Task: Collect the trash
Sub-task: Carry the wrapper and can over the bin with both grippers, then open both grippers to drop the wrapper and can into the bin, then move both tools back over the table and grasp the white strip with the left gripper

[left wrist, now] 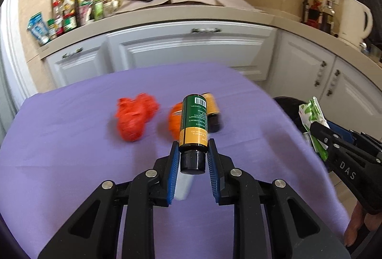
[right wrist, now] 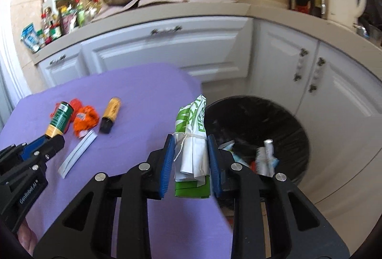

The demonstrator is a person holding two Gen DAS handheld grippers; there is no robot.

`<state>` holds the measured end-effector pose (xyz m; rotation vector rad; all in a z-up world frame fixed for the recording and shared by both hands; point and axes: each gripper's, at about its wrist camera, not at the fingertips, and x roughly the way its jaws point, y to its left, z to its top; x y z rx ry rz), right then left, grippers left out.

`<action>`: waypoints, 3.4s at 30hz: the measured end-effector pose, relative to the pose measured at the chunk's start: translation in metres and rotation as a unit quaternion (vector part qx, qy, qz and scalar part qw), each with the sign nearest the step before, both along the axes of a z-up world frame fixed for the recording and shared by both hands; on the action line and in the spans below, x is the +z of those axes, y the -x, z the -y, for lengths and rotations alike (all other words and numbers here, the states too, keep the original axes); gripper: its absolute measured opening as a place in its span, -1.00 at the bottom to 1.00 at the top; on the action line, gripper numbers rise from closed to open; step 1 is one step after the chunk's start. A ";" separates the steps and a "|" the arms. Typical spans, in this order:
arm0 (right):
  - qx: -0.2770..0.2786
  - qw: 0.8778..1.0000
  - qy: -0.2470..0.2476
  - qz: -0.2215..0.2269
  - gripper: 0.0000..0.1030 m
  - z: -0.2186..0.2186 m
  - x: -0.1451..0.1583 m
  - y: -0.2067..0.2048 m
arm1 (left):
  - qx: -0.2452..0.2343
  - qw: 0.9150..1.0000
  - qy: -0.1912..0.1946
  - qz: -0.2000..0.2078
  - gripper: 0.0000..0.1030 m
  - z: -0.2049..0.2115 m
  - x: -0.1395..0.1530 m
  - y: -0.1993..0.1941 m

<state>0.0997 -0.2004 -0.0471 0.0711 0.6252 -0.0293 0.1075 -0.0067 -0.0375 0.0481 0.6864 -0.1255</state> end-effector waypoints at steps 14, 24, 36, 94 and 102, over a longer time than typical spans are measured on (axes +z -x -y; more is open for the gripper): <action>-0.068 0.997 0.015 0.019 -0.47 0.083 -0.005 0.000 | -0.082 0.997 0.003 0.014 -0.53 0.102 0.000 -0.014; -0.078 0.997 0.004 0.008 -0.46 0.115 -0.022 -0.010 | -0.104 0.994 -0.023 -0.004 -0.53 0.152 -0.018 -0.030; -0.089 0.996 -0.001 0.005 -0.46 0.135 -0.031 -0.021 | -0.105 0.994 -0.033 -0.022 -0.53 0.177 -0.025 -0.049; 0.048 0.998 -0.028 -0.033 -0.16 -0.031 -0.015 -0.031 | 0.038 0.995 -0.048 -0.083 0.34 0.003 -0.034 -0.035; 0.056 0.997 -0.026 -0.047 -0.16 -0.042 -0.019 -0.041 | 0.007 0.994 -0.031 -0.107 0.01 -0.005 -0.046 -0.041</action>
